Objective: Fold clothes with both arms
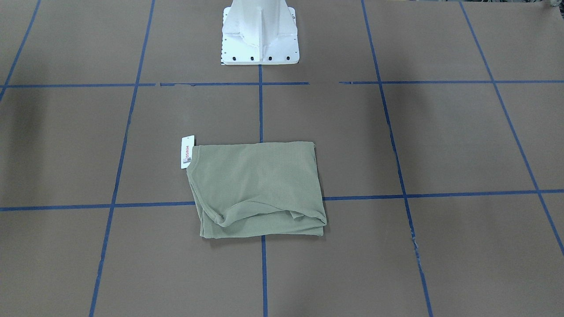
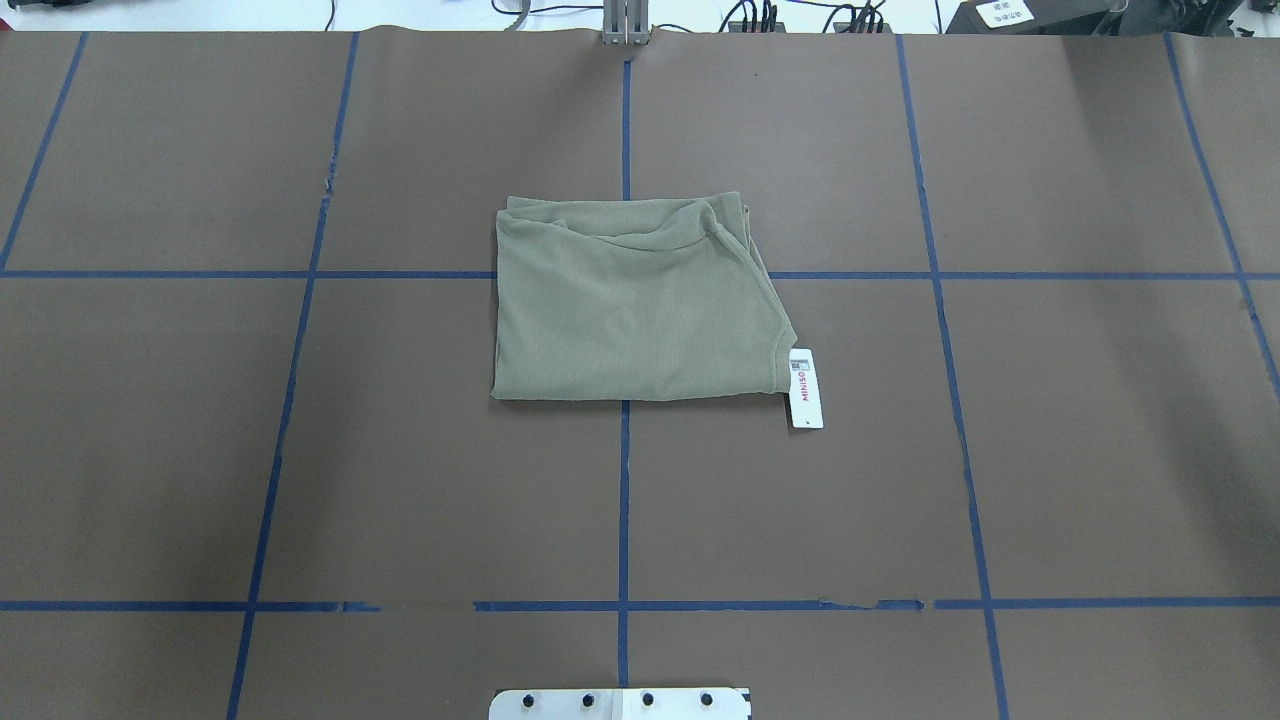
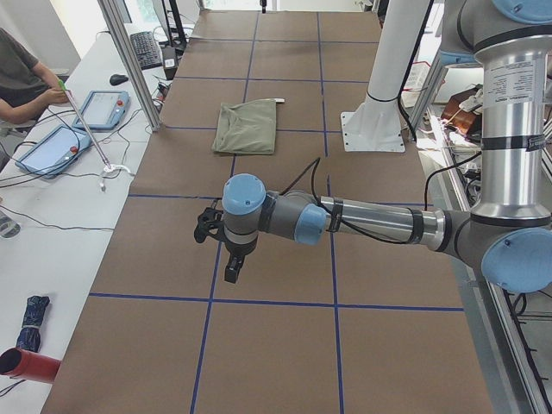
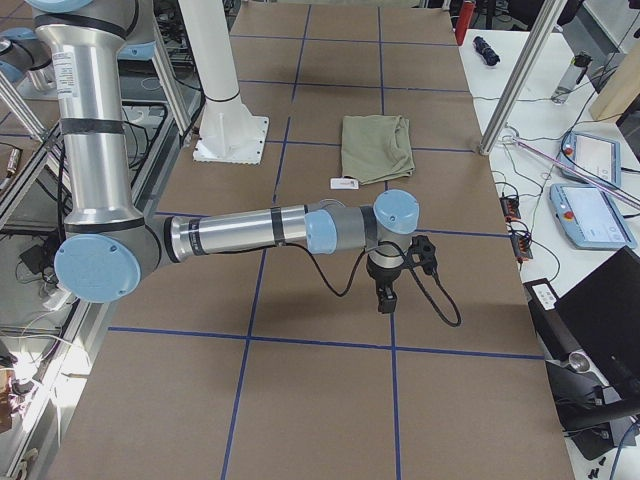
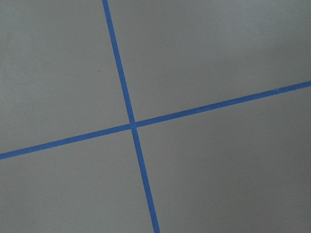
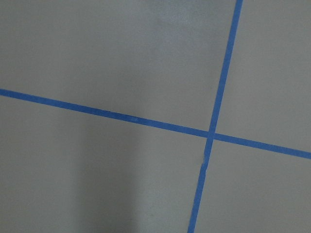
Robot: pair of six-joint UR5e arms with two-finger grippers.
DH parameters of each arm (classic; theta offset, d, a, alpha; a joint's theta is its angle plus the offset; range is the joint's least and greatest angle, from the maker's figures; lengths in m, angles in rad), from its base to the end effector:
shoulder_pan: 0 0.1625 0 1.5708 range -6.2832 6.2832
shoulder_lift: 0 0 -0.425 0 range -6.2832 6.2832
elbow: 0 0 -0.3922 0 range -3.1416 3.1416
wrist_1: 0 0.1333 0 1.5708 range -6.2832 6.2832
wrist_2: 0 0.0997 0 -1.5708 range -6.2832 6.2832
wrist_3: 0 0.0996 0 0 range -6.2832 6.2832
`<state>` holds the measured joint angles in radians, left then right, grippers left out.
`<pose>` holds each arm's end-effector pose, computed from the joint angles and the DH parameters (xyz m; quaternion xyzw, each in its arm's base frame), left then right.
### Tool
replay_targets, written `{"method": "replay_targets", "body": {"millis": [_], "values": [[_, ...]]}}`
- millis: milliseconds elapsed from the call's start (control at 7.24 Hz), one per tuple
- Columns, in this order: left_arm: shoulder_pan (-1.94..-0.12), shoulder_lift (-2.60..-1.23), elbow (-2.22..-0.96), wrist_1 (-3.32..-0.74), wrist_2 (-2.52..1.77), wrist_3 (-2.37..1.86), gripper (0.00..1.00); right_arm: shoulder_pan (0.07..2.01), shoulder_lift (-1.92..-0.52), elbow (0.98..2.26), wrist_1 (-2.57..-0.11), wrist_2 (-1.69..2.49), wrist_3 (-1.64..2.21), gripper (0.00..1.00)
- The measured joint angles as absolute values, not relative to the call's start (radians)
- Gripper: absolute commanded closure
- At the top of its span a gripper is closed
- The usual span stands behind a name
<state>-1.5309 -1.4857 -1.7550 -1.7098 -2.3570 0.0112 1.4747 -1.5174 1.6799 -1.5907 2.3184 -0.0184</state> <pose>-0.0441 -0.4698 0.5920 0.1042 0.3819 0.0689 0.9157 0.0155 -0.5227 0.5816 0.0521 -0.3665 -0.0791 0.9256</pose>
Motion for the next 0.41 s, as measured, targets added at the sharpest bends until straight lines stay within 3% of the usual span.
{"method": "replay_targets", "body": {"millis": [414], "values": [[-1.531,-1.491,-1.714,-1.714,-2.36,0.014,0.0,1.486,-1.521,1.682,-1.593,2.318,-0.018,0.0]]}}
